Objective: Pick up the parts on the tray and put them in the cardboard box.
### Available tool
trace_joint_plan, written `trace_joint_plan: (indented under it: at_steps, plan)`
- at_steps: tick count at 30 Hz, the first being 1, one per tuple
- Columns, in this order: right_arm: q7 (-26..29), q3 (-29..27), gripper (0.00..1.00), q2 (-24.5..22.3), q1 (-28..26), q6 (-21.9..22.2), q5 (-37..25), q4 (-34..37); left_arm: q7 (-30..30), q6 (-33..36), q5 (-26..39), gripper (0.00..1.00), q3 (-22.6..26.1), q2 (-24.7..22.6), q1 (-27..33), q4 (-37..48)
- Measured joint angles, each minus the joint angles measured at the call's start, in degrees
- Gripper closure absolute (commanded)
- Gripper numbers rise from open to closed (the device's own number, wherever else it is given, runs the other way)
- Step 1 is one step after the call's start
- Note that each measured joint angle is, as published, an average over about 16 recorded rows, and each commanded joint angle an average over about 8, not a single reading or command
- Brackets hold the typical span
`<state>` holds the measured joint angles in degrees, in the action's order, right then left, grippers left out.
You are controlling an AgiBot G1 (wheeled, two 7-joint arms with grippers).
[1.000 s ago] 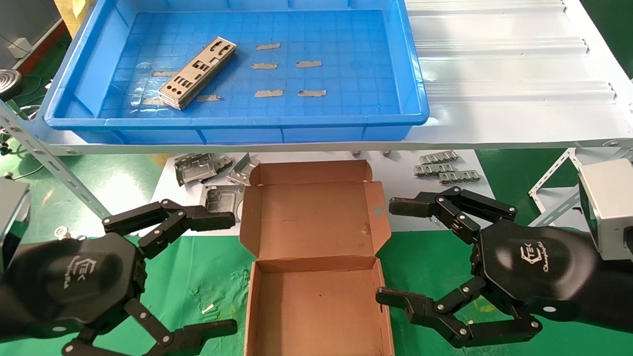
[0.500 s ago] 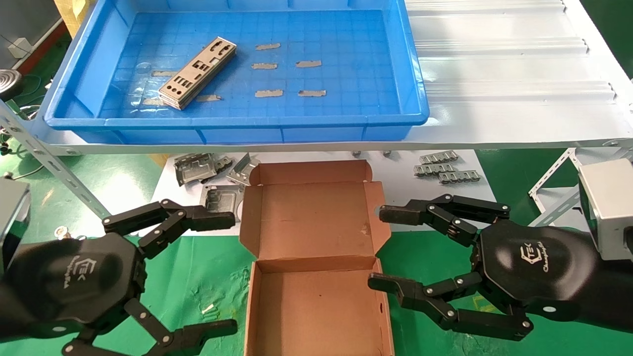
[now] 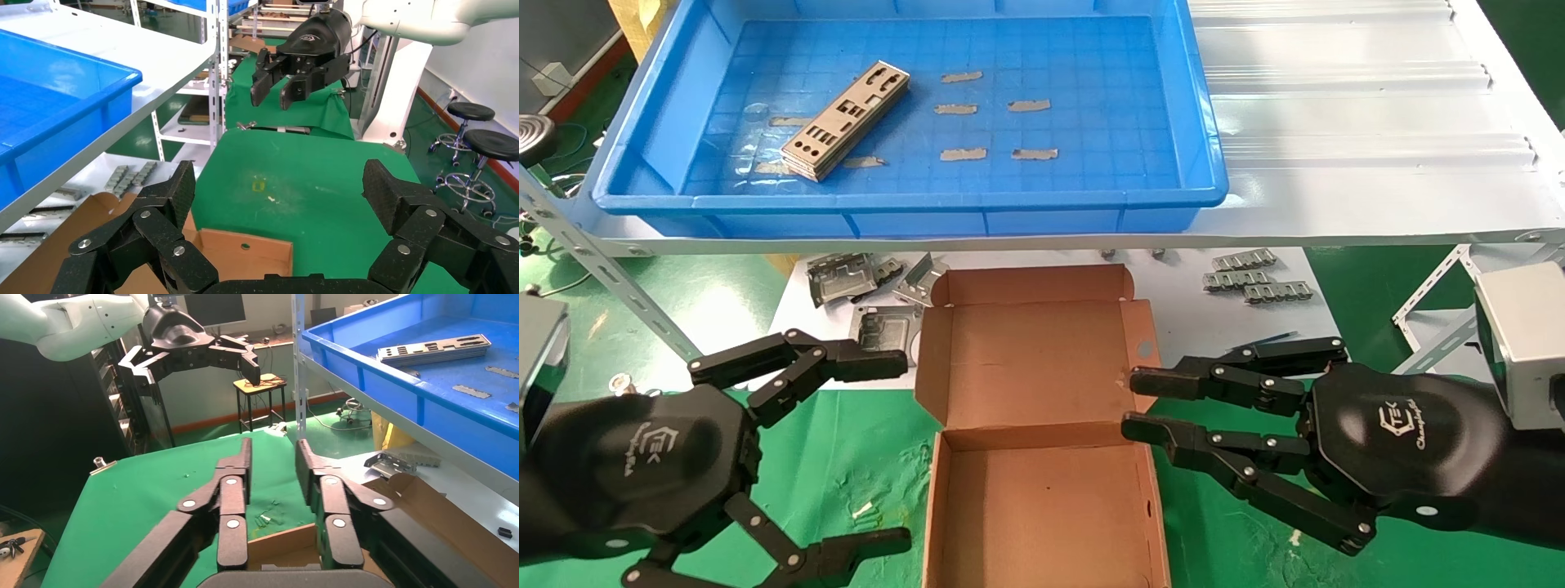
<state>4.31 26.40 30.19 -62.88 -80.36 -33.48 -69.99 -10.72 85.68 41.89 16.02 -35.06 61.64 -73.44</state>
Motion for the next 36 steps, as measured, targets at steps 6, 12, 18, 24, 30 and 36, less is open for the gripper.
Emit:
trace_joint_plan:
  at_steps: [6,12,18,24,30,36]
  plan:
    - [0.0,0.0,1.00,0.0,0.0,0.0,0.0,0.0,0.0,-0.1,0.1,0.00,0.0,0.0,0.1,-0.1]
    - [0.0,0.0,1.00,0.0,0.0,0.0,0.0,0.0,-0.3,-1.2,1.1,0.00,-0.1,-0.2,1.9,-0.5]
    - [0.0,0.0,1.00,0.0,0.0,0.0,0.0,0.0,-1.9,-4.9,5.7,0.00,1.1,-1.9,7.6,0.0]
    - [0.0,0.0,1.00,0.0,0.0,0.0,0.0,0.0,-5.0,-10.5,14.9,0.00,4.3,-6.2,17.7,4.6]
    - [0.0,0.0,0.99,0.0,0.0,0.0,0.0,0.0,-8.1,-16.2,26.3,0.00,9.0,-12.6,29.2,14.8]
    - [0.0,0.0,0.90,0.0,0.0,0.0,0.0,0.0,-9.2,-20.7,35.7,0.00,13.3,-19.1,38.6,27.5]
